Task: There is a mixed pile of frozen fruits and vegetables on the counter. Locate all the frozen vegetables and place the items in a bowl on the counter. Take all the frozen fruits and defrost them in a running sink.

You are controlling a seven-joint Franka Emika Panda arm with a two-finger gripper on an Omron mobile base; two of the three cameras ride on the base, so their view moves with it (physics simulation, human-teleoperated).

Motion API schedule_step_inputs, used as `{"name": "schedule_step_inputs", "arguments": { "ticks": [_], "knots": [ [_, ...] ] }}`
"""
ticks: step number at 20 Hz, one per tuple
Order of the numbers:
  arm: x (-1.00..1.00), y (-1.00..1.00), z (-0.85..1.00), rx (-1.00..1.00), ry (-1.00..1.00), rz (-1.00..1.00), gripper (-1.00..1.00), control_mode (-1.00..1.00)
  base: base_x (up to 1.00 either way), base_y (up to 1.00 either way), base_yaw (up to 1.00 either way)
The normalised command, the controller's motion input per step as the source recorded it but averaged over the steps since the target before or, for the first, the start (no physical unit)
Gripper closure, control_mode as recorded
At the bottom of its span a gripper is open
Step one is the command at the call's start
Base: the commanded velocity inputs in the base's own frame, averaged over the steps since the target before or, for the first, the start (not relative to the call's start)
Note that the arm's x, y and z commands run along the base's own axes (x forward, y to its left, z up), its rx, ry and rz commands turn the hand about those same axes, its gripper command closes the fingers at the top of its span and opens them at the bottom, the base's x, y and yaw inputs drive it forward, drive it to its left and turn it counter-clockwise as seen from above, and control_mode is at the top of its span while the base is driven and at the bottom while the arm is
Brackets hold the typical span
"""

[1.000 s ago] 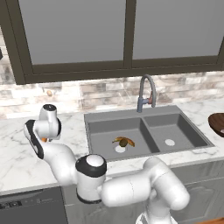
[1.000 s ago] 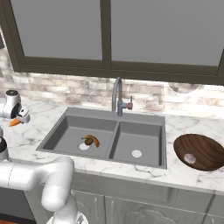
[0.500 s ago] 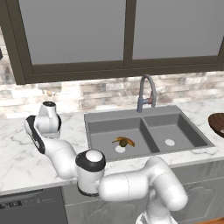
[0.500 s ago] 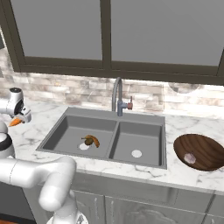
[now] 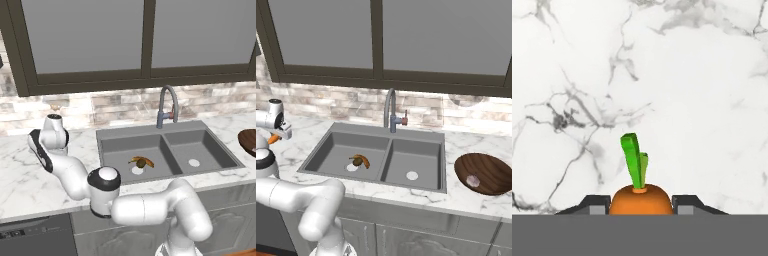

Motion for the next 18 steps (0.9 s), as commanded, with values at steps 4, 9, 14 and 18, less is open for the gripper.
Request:
{"name": "schedule_step_inputs", "arguments": {
  "ticks": [4, 9, 14, 18],
  "knots": [
    [-0.07, 0.0, -0.06, 0.0, 0.0, 0.0, 1.0, -1.0, 0.0, 0.0, 0.0],
    [-0.28, 0.01, 0.1, 0.0, -0.09, 0.0, 1.0, -1.0, 0.0, 0.0, 0.0],
    [-0.53, 0.0, 0.18, 0.0, -0.19, 0.0, 1.0, -1.0, 0.0, 0.0, 0.0],
    [-0.56, -0.01, 0.18, 0.0, -0.21, 0.0, 1.0, -1.0, 0.0, 0.0, 0.0]
  ]
}}
